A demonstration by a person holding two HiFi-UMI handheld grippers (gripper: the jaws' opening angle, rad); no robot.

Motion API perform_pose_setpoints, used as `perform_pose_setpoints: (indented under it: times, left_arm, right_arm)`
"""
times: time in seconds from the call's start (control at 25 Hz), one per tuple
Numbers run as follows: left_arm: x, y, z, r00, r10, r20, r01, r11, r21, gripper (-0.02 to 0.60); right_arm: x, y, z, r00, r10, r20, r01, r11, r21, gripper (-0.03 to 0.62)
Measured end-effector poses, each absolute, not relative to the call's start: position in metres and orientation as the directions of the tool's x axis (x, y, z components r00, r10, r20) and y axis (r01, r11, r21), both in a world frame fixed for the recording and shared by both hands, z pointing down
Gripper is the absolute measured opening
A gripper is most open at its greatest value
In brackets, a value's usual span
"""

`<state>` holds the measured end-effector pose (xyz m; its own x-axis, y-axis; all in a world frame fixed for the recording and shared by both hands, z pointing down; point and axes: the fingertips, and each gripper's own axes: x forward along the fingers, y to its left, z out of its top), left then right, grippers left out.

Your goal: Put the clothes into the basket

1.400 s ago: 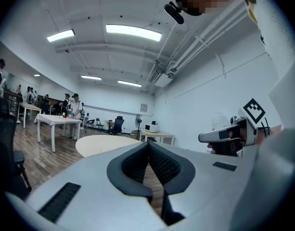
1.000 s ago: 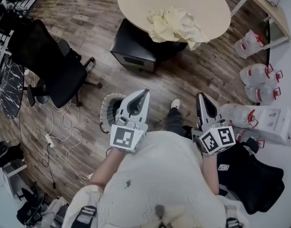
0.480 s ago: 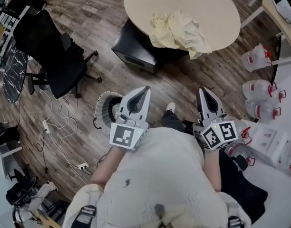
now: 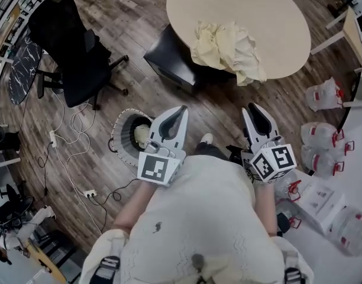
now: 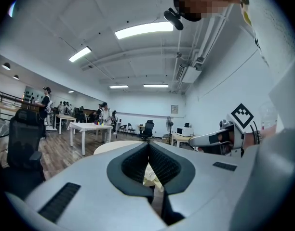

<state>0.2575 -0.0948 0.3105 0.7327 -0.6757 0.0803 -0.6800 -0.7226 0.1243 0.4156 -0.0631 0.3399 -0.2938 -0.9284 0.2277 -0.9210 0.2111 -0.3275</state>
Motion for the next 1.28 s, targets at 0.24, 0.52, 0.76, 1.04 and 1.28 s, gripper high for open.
perform_pose_setpoints:
  times: [0.24, 0.52, 0.76, 1.04, 1.28]
  left_arm:
    - [0.276, -0.094, 0.314, 0.686, -0.725, 0.067, -0.727, -0.676, 0.124, 0.020]
    - [0.284, -0.092, 0.316, 0.631, -0.772, 0.079, -0.775, -0.622, 0.109, 0.020]
    - [0.294, -0.084, 0.314, 0.626, -0.777, 0.070, -0.779, -0.618, 0.103, 0.020]
    - [0.304, -0.084, 0.316, 0.626, -0.774, 0.097, -0.780, -0.622, 0.068, 0.020]
    - [0.318, -0.089, 0.319, 0.642, -0.760, 0.100, -0.766, -0.639, 0.067, 0.020]
  right_arm:
    - [0.438, -0.076, 0.345, -0.346, -0.909, 0.234, -0.909, 0.263, -0.322, 0.107]
    - [0.459, -0.091, 0.344, -0.382, -0.887, 0.261, -0.907, 0.305, -0.291, 0.100]
    - [0.476, -0.098, 0.348, -0.391, -0.878, 0.278, -0.908, 0.319, -0.272, 0.101]
    - [0.500, -0.111, 0.348, -0.389, -0.878, 0.279, -0.913, 0.326, -0.245, 0.100]
    - [0.522, -0.128, 0.347, -0.385, -0.875, 0.293, -0.919, 0.333, -0.213, 0.100]
